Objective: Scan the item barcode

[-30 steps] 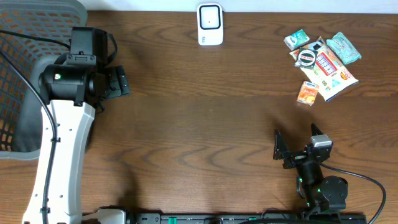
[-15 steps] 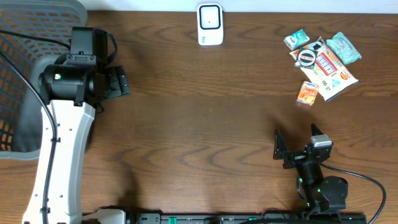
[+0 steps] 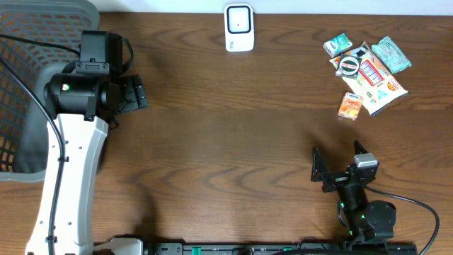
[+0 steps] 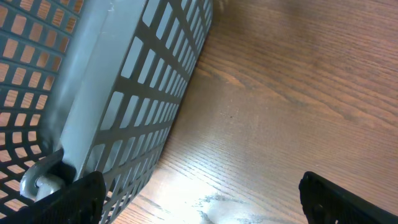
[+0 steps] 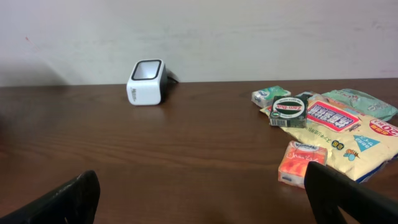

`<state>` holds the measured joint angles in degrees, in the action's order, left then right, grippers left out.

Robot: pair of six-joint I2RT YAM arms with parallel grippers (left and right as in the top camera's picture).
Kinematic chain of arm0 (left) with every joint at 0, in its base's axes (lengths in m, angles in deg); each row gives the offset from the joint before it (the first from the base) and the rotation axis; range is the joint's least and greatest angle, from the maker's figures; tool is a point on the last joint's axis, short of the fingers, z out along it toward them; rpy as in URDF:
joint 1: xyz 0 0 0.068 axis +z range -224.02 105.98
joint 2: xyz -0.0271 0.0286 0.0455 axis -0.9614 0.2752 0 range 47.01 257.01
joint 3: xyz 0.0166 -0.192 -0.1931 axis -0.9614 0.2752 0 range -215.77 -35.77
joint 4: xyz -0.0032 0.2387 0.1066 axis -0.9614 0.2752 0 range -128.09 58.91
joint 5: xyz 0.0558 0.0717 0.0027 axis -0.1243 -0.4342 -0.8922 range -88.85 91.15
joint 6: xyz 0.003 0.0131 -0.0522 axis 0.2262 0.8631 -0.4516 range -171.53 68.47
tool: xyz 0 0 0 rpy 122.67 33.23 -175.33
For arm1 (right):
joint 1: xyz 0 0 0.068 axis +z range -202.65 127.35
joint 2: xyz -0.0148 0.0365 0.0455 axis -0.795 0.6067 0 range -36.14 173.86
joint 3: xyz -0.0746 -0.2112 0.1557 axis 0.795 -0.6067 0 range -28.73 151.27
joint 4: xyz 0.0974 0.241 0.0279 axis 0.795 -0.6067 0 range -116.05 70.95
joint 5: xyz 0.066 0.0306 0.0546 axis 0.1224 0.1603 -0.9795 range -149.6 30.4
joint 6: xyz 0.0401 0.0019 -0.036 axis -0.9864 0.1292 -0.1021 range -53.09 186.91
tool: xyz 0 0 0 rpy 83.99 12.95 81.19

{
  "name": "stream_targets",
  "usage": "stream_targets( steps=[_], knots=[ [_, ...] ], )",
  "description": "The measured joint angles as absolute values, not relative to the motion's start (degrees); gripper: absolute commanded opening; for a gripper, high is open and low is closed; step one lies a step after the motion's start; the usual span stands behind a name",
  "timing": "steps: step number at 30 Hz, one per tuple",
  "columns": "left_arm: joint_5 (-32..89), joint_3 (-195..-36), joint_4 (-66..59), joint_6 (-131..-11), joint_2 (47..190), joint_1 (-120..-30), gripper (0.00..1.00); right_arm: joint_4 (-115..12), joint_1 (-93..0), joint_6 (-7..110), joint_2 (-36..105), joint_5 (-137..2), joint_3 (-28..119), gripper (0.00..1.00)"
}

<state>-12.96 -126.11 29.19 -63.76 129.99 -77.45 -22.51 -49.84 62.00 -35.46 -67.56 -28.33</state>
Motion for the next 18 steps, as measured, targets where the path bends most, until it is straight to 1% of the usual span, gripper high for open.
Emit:
stream_targets(
  steps=[8,18],
  knots=[
    [-12.96,-126.11,29.19,-63.76,127.50,-77.45,0.98,-22.51,-49.84,61.98,-35.46,-67.56,-28.33,0.99],
    [-12.96,-126.11,29.22,-63.76,119.83,-77.45,0.97,-22.51,-49.84,62.00,-35.46,-67.56,-28.33,0.99]
  ],
)
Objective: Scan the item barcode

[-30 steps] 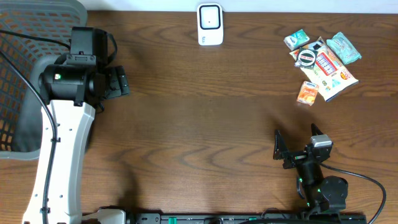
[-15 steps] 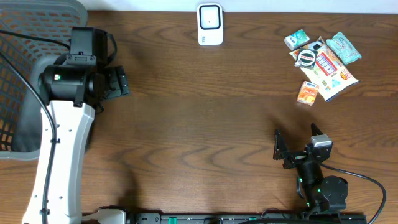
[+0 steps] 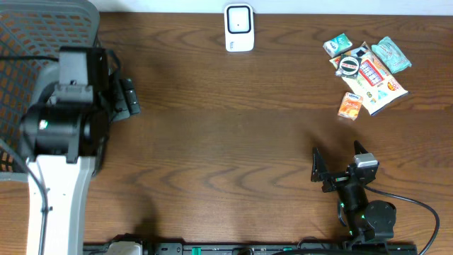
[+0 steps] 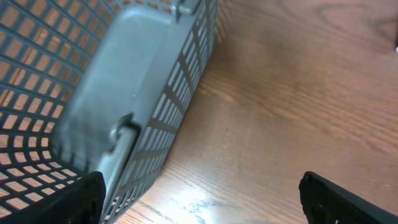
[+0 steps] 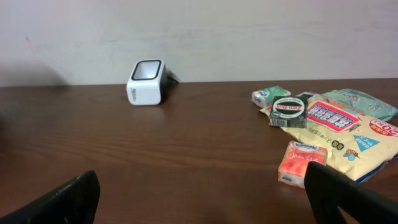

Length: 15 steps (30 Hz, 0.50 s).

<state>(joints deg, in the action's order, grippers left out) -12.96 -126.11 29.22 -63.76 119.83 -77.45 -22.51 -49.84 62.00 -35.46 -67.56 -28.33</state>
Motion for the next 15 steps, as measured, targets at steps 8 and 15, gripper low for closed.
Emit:
stream_targets(
  steps=[8,15],
  knots=[
    [-12.28,-126.11,32.56,-63.80,113.82,-77.45,0.98,-22.49,-49.84,62.00,-35.46,-67.56,-28.33,0.99],
    [-10.40,-126.11,39.99,-63.82,108.48,-77.45,0.98,-22.49,-49.84,61.98,-35.46,-67.54,-28.33,0.99]
  ],
)
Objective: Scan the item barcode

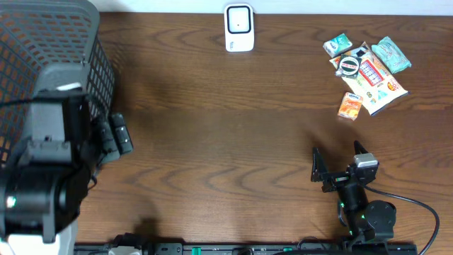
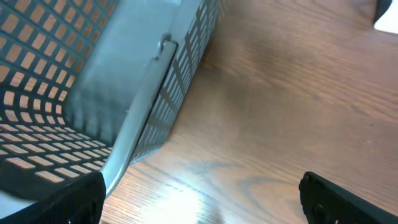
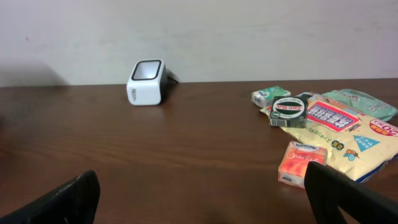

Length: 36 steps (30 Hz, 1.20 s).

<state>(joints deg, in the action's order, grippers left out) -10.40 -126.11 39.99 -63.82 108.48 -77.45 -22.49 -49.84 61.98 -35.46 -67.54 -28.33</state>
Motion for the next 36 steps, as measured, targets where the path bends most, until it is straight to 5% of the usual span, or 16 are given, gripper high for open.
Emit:
stream_targets(
  steps=[12,26,36],
  knots=[
    [-3.01,-121.22,33.54,-64.61,102.63,-77.45,0.98,-22.49,-49.84,61.98,-35.46,-67.56,-28.33,0.99],
    [18.01,-93.05,0.76,-54.58,91.37,-77.45,0.98,-22.47,-49.86,61.98,-35.46,-67.54,-28.33,0.99],
    [20.55,-85.35,-0.42,-54.21,81.99,-77.45,0.98,-22.49,-49.86,62.00,-35.46,-67.56,-28.33,0.99]
  ],
)
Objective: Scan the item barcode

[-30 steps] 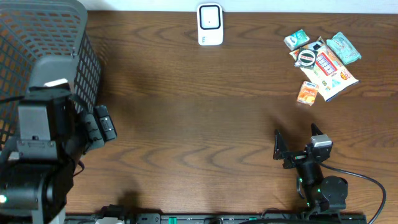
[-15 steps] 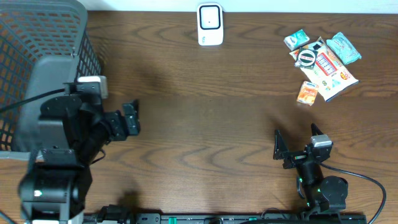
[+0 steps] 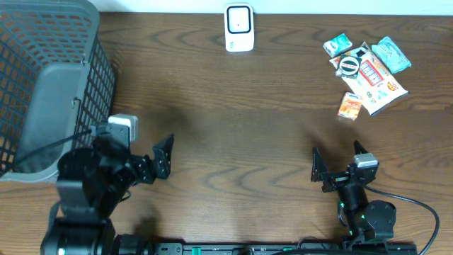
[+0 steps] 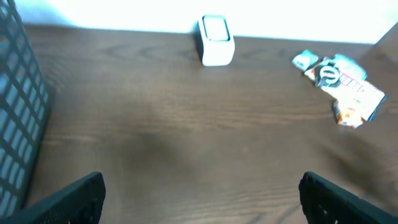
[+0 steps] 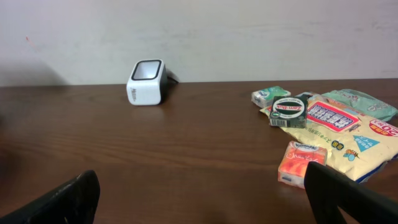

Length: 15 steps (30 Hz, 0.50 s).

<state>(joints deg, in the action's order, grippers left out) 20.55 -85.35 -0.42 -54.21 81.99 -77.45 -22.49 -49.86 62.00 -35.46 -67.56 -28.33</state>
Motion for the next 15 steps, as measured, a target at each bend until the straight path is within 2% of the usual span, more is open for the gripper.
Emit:
stream_targets(
  steps=[6,15],
  knots=[
    [20.59,-84.00,-0.71,-54.21,76.38,-77.45,0.98,-22.49,-49.86,62.00,-35.46,-67.54,-28.33,0.99],
    [20.61,-73.75,-4.84,-54.03,70.06,-77.45,0.98,-22.49,-49.86,62.00,-35.46,-67.56,-28.33,0.99]
  ],
)
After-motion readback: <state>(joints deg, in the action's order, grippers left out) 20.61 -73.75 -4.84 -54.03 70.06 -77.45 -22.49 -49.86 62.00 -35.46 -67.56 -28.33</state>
